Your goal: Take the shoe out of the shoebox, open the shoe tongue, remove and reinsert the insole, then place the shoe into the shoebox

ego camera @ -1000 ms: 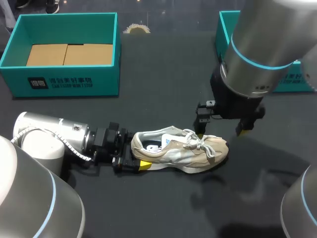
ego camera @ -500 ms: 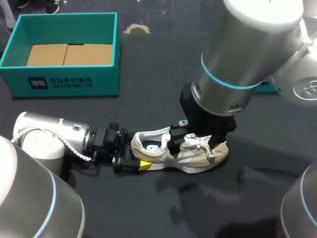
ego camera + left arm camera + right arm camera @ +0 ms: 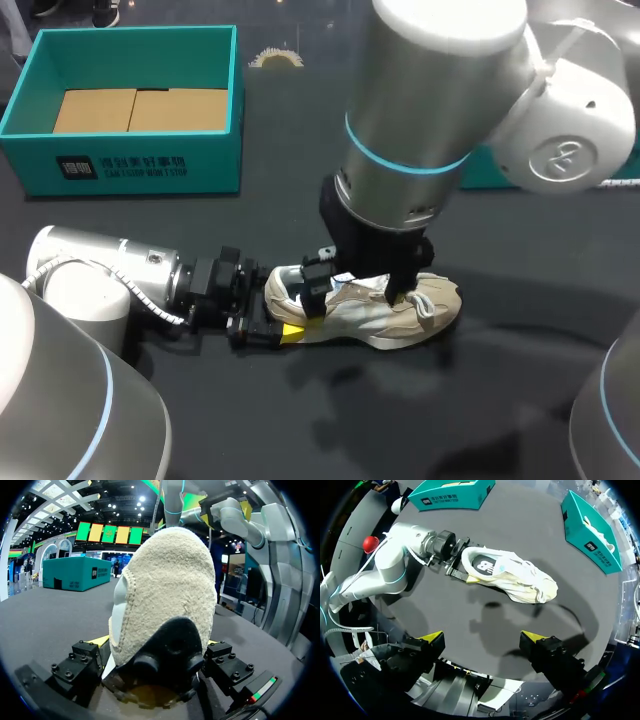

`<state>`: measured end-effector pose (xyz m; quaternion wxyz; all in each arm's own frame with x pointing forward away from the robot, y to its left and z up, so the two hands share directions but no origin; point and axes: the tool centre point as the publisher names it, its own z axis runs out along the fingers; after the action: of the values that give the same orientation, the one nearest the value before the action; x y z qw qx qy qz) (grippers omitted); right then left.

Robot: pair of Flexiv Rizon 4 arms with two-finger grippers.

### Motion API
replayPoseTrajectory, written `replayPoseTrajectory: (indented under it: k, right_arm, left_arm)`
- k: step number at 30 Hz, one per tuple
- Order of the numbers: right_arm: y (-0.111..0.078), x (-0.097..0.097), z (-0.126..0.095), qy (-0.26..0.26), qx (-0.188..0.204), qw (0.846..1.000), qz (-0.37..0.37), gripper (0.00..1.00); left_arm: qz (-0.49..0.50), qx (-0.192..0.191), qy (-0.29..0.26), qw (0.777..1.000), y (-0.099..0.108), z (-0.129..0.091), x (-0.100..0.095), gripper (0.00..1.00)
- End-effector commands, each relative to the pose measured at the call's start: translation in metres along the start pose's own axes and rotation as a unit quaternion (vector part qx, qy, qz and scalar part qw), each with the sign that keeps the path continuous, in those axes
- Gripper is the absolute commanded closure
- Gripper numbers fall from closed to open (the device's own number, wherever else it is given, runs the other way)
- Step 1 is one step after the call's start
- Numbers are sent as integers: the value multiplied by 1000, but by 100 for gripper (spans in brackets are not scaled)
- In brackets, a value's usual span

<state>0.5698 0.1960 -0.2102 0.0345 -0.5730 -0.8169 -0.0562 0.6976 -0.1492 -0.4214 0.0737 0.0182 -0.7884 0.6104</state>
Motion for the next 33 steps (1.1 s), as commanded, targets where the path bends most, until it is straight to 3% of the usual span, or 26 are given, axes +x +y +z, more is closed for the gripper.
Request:
replayPoseTrajectory:
  k: [1,6,11,21,27,33]
  right_arm:
    - [13,46,20,-27,8,1000,-2,0]
    - [24,66,22,-20,-17,999,19,0]
    - [32,59,24,-24,-14,994,110,0]
    - [32,59,24,-24,-14,994,110,0]
    - [52,29,29,-29,-28,987,154,0]
    - [69,3,40,-26,-43,988,144,0]
  left_arm:
    - [0,0,-1,1000,5,-1,3,100]
    - [0,0,-1,1000,5,-1,3,100]
    - [0,0,-1,1000,5,-1,3,100]
    - [0,0,-1,1000,5,-1,3,100]
    - [0,0,-1,1000,5,-1,3,100]
    - [0,0,-1,1000,5,-1,3,100]
